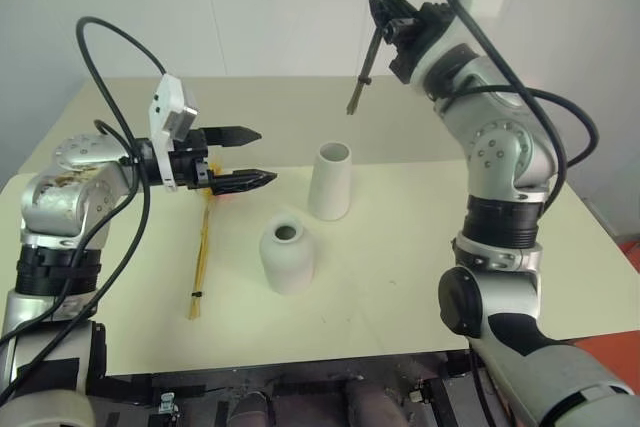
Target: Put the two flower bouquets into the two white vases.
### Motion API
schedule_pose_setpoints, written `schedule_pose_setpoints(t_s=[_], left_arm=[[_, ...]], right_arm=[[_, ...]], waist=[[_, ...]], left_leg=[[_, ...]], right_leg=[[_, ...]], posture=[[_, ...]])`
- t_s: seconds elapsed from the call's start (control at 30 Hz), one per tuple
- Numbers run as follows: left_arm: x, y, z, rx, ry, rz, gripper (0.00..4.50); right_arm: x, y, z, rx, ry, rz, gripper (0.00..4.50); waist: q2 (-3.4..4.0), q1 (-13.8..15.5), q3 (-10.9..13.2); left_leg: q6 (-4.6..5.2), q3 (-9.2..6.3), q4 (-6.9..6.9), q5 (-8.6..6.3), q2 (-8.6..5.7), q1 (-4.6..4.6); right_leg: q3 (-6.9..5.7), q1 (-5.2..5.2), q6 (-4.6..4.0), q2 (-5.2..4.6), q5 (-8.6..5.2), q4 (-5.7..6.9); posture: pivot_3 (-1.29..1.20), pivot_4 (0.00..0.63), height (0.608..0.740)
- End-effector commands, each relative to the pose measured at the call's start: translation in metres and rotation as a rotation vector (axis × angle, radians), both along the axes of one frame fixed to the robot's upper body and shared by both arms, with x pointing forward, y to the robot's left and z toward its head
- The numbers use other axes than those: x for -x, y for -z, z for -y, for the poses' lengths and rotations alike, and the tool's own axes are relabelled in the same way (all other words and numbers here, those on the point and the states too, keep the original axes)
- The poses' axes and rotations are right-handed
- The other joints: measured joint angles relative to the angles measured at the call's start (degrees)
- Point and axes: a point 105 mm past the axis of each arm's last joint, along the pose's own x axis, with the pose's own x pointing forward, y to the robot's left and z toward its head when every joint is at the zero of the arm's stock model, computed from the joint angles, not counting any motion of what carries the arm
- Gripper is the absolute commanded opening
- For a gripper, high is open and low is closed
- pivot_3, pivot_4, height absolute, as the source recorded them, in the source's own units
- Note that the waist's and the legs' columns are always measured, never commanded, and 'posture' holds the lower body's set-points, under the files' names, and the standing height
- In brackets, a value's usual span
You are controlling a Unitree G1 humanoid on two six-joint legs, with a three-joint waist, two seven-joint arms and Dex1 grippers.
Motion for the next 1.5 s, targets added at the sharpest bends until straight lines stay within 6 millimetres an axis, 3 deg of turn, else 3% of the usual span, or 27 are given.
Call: schedule_pose_setpoints(t_s=[0.03,0.3,0.73,0.93,1.13,1.37,1.5], left_arm=[[0.007,-0.017,-0.007,0.024,-0.034,0.071,4.50],[0.010,-0.018,-0.008,0.035,-0.055,0.080,4.50],[0.014,-0.016,-0.010,0.031,-0.074,0.084,4.50],[0.014,-0.014,-0.010,0.032,-0.080,0.078,4.50],[0.016,-0.002,-0.014,-0.015,-0.098,0.058,4.50],[0.010,0.004,-0.022,-0.029,-0.158,0.046,4.50],[0.000,0.014,-0.034,-0.089,-0.278,0.020,4.50]], right_arm=[[0.015,-0.002,-0.011,0.049,-0.064,0.048,0.22],[-0.004,0.033,-0.028,0.121,-0.076,-0.021,0.22],[-0.022,0.084,-0.032,0.181,-0.040,-0.063,0.22],[-0.017,0.101,-0.030,0.211,-0.039,-0.069,2.22],[-0.005,0.100,-0.019,0.240,-0.032,-0.037,4.40],[0.013,0.102,0.001,0.286,-0.034,-0.026,4.46],[0.031,0.109,0.014,0.358,-0.081,-0.056,4.46]], waist=[[0.00,0.00,0.00],[0.00,0.23,0.00],[0.00,0.65,0.00],[0.00,0.67,0.00],[0.00,0.62,0.00],[0.00,0.96,0.00],[0.00,1.03,0.00]], left_leg=[[0.00,0.00,0.00,0.00,0.00,0.00],[0.00,0.00,0.01,0.01,0.00,0.04],[0.00,0.00,0.01,0.01,0.00,0.02],[0.00,0.00,0.01,0.01,0.00,0.02],[0.00,0.00,0.00,0.01,0.00,0.02],[0.00,0.00,0.01,0.01,0.00,0.03],[0.00,0.01,0.02,0.01,0.00,0.03]], right_leg=[[0.00,0.00,0.00,0.00,0.00,-0.01],[0.00,0.01,-0.02,0.00,0.01,0.01],[-0.01,0.01,-0.02,0.00,0.01,-0.01],[0.00,0.01,-0.02,0.00,0.01,-0.01],[0.00,0.01,-0.01,0.00,0.01,-0.01],[-0.01,0.03,-0.01,0.00,0.01,-0.01],[-0.01,0.03,-0.01,-0.01,0.00,-0.03]], posture=[[0.00,0.150,0.740],[0.00,0.150,0.740],[0.00,0.150,0.740],[0.00,0.150,0.740],[0.00,0.150,0.740],[0.00,0.150,0.740],[0.00,0.150,0.740]])
